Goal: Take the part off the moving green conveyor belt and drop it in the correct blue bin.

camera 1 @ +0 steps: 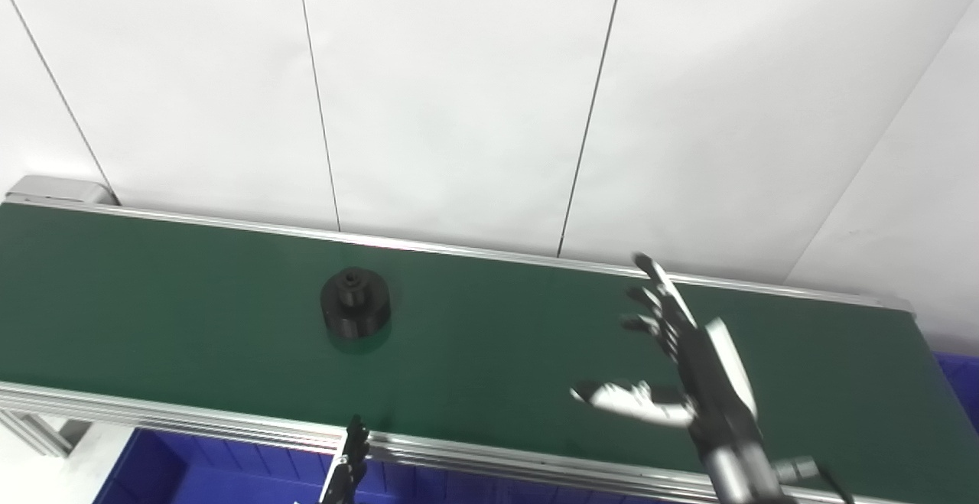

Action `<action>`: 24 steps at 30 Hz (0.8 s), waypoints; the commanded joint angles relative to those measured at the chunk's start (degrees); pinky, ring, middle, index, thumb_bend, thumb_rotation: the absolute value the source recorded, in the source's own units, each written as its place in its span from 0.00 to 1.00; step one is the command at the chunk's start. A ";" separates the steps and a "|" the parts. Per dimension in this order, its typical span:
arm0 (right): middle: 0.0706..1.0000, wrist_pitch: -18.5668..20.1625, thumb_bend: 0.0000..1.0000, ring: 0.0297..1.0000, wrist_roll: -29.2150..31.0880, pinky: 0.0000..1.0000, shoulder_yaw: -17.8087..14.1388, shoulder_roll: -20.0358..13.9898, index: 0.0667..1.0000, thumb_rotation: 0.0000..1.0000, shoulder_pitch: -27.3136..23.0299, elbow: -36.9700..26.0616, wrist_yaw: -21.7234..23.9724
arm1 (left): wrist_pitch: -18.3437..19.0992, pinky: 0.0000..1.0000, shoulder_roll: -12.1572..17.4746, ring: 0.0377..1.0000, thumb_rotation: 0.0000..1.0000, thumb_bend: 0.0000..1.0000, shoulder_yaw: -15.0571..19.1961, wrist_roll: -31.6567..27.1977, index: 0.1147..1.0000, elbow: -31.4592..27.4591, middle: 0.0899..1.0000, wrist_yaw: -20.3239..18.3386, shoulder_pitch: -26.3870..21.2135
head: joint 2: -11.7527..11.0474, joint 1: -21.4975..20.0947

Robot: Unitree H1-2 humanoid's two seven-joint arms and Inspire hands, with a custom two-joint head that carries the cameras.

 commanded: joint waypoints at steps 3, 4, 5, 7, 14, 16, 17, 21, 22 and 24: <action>1.00 5.23 1.00 0.90 -3.24 0.72 2.27 -0.67 0.97 0.33 -8.35 3.43 2.66 | -2.20 1.00 -0.20 1.00 0.94 0.70 -0.44 -0.20 1.00 0.26 1.00 -0.41 -1.52 | -0.62 0.21; 0.99 5.47 1.00 0.90 -4.25 0.72 3.17 -0.82 0.96 0.33 -10.40 5.27 3.03 | -2.15 1.00 -0.26 1.00 0.94 0.70 -0.53 -0.08 1.00 0.50 1.00 -0.35 -1.70 | -0.85 0.54; 0.99 5.65 1.00 0.90 -4.91 0.72 3.81 -0.98 0.95 0.33 -11.80 6.55 3.24 | -2.20 1.00 -0.30 1.00 0.94 0.70 -0.61 0.09 1.00 0.72 1.00 -0.26 -1.84 | -0.88 0.62; 0.97 5.85 1.00 0.90 -6.64 0.73 5.28 -1.16 0.94 0.32 -15.00 9.86 3.50 | -2.14 1.00 -0.35 1.00 0.94 0.71 -0.83 -0.22 1.00 1.32 1.00 -0.37 -2.06 | -1.22 1.26; 0.89 1.37 1.00 0.87 -15.47 0.71 12.23 -2.26 0.88 0.31 -24.52 22.25 2.58 | -1.43 1.00 -1.16 1.00 0.92 0.75 -1.11 0.41 1.00 2.00 1.00 0.21 -2.20 | -1.69 2.50; 0.89 0.88 1.00 0.86 -17.12 0.70 13.91 -2.52 0.88 0.31 -26.50 24.59 2.86 | -1.35 1.00 -1.40 1.00 0.91 0.75 -1.21 0.57 1.00 1.93 1.00 0.27 -2.14 | -1.66 2.58; 0.89 0.81 1.00 0.86 -17.70 0.69 14.51 -2.66 0.88 0.31 -27.12 25.28 2.99 | -1.35 1.00 -1.50 1.00 0.91 0.75 -1.25 0.63 1.00 1.93 1.00 0.32 -2.12 | -1.66 2.58; 0.88 1.80 1.00 0.84 -22.60 0.66 20.16 -2.70 0.83 0.27 -32.78 30.83 6.11 | -1.77 1.00 -2.15 1.00 0.89 0.75 -1.68 0.31 1.00 1.96 1.00 0.36 -1.71 | -1.61 3.38; 0.88 2.28 1.00 0.84 -22.94 0.65 20.92 -2.44 0.82 0.26 -33.77 31.90 7.00 | -1.71 1.00 -2.32 1.00 0.89 0.76 -1.79 0.34 1.00 1.83 1.00 0.44 -1.59 | -1.60 3.47; 0.87 3.02 1.00 0.84 -23.65 0.65 22.00 -1.80 0.82 0.26 -35.48 33.95 8.45 | -1.48 1.00 -2.72 1.00 0.89 0.76 -2.02 0.33 1.00 1.48 1.00 0.58 -1.38 | -1.59 3.80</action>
